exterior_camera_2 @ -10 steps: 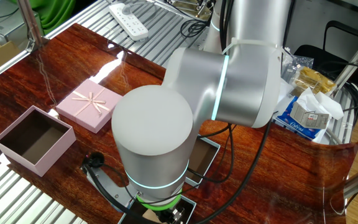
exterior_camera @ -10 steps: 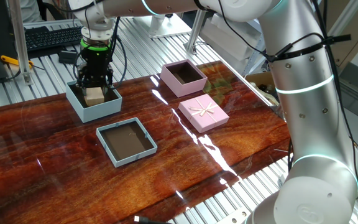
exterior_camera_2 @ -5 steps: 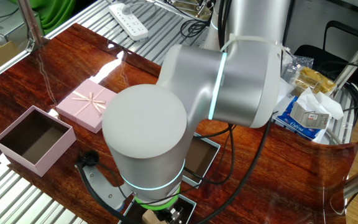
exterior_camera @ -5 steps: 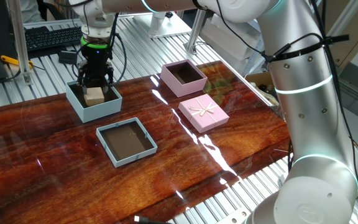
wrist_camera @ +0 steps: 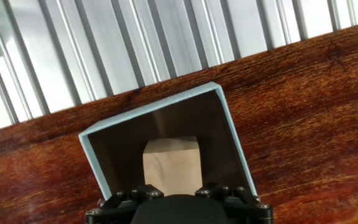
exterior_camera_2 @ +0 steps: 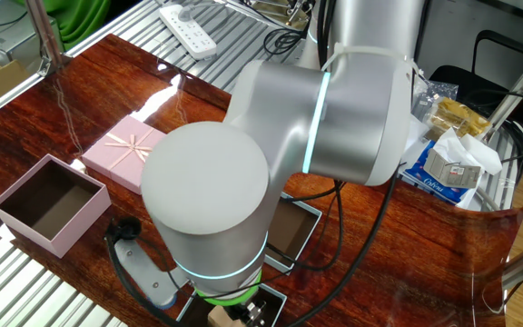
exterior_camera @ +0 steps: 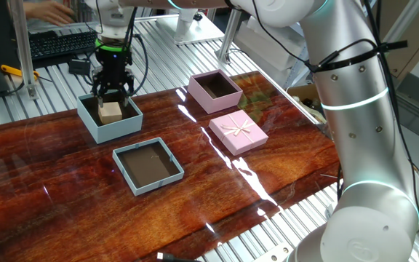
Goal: Move an object from one box to another
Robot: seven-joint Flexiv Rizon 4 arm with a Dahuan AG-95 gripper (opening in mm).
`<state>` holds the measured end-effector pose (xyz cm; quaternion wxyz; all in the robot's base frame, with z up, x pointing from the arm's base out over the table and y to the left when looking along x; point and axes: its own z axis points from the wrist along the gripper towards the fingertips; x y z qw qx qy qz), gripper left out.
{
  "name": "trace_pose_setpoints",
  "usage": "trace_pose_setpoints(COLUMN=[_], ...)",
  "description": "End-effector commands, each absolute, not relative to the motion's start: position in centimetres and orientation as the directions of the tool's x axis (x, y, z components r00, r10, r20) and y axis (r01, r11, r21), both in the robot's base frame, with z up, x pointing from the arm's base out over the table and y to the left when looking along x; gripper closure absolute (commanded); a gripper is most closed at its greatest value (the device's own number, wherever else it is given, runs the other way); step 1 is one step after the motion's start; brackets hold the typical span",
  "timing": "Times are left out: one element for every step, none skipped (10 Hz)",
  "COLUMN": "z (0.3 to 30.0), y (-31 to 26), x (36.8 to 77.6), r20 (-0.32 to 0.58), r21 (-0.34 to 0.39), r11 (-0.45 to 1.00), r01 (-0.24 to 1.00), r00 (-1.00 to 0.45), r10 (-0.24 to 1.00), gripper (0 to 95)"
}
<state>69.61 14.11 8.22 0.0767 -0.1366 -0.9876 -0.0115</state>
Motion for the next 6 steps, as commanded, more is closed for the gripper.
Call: trace_pose_setpoints(z=[8.6,8.9,9.2,9.5,9.7,9.8], y=[14.0,13.9,13.8,13.7,13.6,13.6], x=[69.6,69.4,69.3,69.2,69.2,69.1], r20=[0.18,0.199,0.209,0.22,0.23,0.234], r21=[-0.008,-0.019,-0.024,-0.03,-0.033,-0.035], r11=[0.959,0.956,0.955,0.954,0.954,0.954], r01=[0.283,0.293,0.297,0.298,0.299,0.298], r00=[-0.943,-0.936,-0.932,-0.929,-0.926,-0.925], r10=[0.28,0.291,0.295,0.297,0.298,0.298], gripper=[38.0,38.0,38.0,38.0,38.0,38.0])
